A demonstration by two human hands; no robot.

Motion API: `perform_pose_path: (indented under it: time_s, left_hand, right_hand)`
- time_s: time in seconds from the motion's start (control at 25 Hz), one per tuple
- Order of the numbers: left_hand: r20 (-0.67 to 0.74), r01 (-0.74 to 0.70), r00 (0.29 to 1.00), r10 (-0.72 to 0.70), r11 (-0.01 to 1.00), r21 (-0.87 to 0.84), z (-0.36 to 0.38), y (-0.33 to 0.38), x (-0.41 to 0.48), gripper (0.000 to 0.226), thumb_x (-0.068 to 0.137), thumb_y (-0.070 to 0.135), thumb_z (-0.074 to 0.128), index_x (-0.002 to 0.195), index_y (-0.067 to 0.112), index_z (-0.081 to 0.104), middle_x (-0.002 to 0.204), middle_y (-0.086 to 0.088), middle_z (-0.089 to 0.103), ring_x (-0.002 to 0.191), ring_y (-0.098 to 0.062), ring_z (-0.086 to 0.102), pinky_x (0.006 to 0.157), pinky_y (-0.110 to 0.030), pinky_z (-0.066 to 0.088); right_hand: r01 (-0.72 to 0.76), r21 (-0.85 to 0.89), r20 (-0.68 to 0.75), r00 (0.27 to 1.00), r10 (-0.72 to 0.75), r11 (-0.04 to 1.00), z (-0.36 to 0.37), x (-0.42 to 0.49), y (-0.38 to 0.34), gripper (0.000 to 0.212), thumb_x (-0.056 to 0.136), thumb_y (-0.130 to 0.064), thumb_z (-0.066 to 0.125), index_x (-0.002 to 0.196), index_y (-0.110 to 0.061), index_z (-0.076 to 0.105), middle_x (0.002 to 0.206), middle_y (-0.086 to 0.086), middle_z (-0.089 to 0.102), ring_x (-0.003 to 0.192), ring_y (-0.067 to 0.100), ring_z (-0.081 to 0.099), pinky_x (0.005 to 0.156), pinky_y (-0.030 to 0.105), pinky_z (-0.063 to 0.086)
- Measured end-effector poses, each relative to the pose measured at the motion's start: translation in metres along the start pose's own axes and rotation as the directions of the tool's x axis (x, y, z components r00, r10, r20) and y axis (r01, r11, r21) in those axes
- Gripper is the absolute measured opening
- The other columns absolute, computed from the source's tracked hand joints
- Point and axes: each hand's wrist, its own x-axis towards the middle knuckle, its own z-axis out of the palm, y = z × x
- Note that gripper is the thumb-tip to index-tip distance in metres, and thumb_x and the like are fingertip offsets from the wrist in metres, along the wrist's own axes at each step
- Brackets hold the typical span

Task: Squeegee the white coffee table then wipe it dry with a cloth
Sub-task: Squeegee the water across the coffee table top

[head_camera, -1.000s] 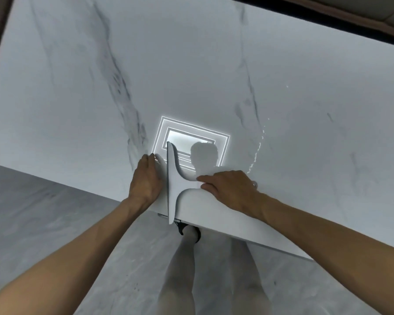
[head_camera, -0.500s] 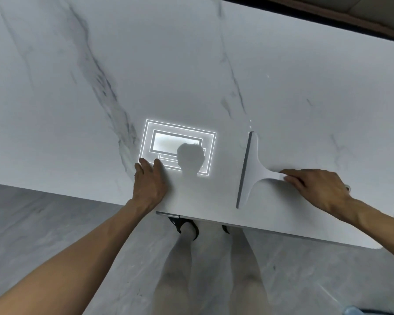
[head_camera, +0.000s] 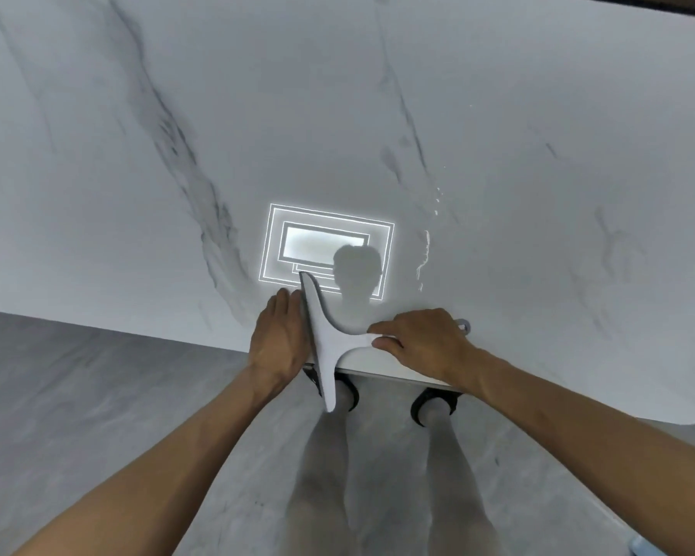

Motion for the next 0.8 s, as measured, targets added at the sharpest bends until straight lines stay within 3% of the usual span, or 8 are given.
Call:
perform_pose_path:
  time_s: [0.12, 0.24, 0.36, 0.48, 0.64, 0.8]
  left_hand:
    - [0.084, -0.058, 0.995, 0.054, 0.997, 0.049, 0.021, 0.045, -0.002, 0.061, 0.079, 0.004, 0.048, 0.139, 0.003, 0.034, 0.132, -0.015, 0.043, 0.114, -0.031, 0.044, 0.096, -0.037, 0.041]
    - [0.184, -0.073, 0.982, 0.048, 0.988, 0.132, 0.037, 0.093, -0.002, 0.068, 0.081, 0.006, 0.043, 0.146, 0.005, 0.021, 0.145, -0.024, 0.030, 0.129, -0.041, 0.033, 0.105, -0.042, 0.036]
    - [0.295, -0.019, 0.955, -0.033, 0.985, 0.172, 0.046, 0.130, 0.003, 0.069, 0.088, 0.009, 0.040, 0.150, 0.005, 0.010, 0.152, -0.035, 0.012, 0.140, -0.052, 0.015, 0.112, -0.048, 0.030]
    - [0.329, 0.065, 0.938, -0.113, 0.986, 0.153, 0.047, 0.146, 0.012, 0.073, 0.090, 0.009, 0.041, 0.151, 0.000, 0.002, 0.151, -0.041, 0.010, 0.140, -0.057, 0.011, 0.111, -0.049, 0.034]
    - [0.322, 0.117, 0.935, -0.147, 0.987, 0.111, 0.048, 0.152, 0.014, 0.080, 0.088, 0.014, 0.046, 0.151, -0.001, -0.002, 0.150, -0.042, 0.010, 0.141, -0.057, 0.009, 0.112, -0.049, 0.032]
    - [0.340, 0.131, 0.926, -0.165, 0.984, 0.120, 0.049, 0.157, 0.014, 0.084, 0.087, 0.017, 0.050, 0.151, -0.001, -0.002, 0.148, -0.044, 0.009, 0.139, -0.059, 0.007, 0.111, -0.050, 0.033]
  right_hand:
    - [-0.095, -0.047, 0.005, 0.995, 0.095, 0.994, -0.004, -0.049, 0.069, 0.039, 0.098, -0.055, 0.029, 0.127, -0.048, 0.053, 0.107, -0.012, 0.068, 0.099, 0.014, 0.063, 0.076, 0.031, 0.046]
    - [-0.184, -0.098, -0.015, 0.983, 0.184, 0.978, -0.021, -0.099, 0.136, 0.038, 0.097, -0.054, 0.030, 0.126, -0.047, 0.054, 0.109, -0.013, 0.068, 0.103, 0.014, 0.063, 0.079, 0.034, 0.049]
    - [-0.245, -0.144, -0.060, 0.969, 0.238, 0.959, -0.038, -0.137, 0.196, 0.040, 0.096, -0.055, 0.028, 0.124, -0.048, 0.056, 0.108, -0.014, 0.069, 0.100, 0.015, 0.064, 0.073, 0.032, 0.047]
    - [-0.256, -0.191, -0.129, 0.964, 0.234, 0.948, -0.056, -0.162, 0.234, 0.046, 0.092, -0.060, 0.023, 0.118, -0.050, 0.059, 0.100, -0.016, 0.070, 0.092, 0.015, 0.066, 0.064, 0.029, 0.038]
    - [-0.141, -0.157, -0.114, 0.986, 0.124, 0.978, -0.056, -0.165, 0.226, 0.044, 0.089, -0.064, 0.021, 0.115, -0.052, 0.055, 0.098, -0.016, 0.069, 0.092, 0.013, 0.066, 0.064, 0.028, 0.036]
    - [0.110, -0.113, 0.058, 0.993, -0.104, 0.988, -0.017, -0.136, 0.172, 0.035, 0.096, -0.056, 0.035, 0.119, -0.044, 0.059, 0.095, -0.006, 0.069, 0.092, 0.017, 0.065, 0.066, 0.028, 0.032]
